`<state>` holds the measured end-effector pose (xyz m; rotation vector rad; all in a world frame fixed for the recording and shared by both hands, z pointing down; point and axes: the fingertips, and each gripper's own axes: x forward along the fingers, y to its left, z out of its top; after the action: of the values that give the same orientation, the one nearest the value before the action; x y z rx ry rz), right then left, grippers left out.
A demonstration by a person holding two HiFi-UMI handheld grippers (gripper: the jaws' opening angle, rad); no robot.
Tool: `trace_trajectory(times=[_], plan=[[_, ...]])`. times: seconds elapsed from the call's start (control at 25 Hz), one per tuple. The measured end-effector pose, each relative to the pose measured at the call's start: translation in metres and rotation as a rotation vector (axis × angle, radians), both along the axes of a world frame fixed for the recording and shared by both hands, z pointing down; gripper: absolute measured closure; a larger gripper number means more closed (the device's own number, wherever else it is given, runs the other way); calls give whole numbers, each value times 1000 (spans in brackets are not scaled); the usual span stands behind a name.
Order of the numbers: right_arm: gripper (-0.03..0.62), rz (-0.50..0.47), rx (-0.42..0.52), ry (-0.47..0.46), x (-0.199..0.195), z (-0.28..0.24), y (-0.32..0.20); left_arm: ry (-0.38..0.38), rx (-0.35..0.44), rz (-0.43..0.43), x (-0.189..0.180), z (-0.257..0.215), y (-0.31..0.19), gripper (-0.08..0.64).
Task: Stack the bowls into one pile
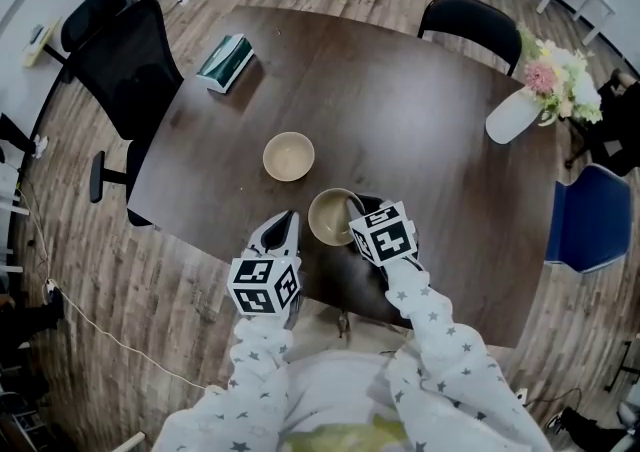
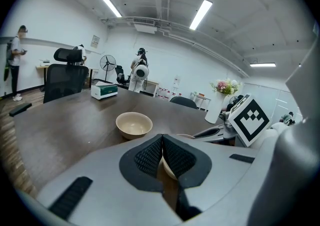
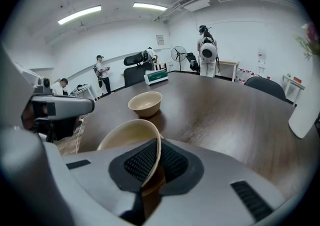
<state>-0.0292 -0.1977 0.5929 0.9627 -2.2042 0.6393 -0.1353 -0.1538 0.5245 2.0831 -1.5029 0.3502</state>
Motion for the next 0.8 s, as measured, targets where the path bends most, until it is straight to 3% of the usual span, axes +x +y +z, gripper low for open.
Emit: trace_trajectory(times=[0.32, 0.44, 0.8], plan=[[551, -5, 37, 11, -2, -5, 2, 11, 14, -5, -8, -6, -4, 534], [483, 14, 49, 5, 1, -7, 2, 15, 21, -6, -10, -7, -7, 534], [443, 30, 77, -50, -2, -17, -9, 19, 29, 2, -14, -10, -15, 534]])
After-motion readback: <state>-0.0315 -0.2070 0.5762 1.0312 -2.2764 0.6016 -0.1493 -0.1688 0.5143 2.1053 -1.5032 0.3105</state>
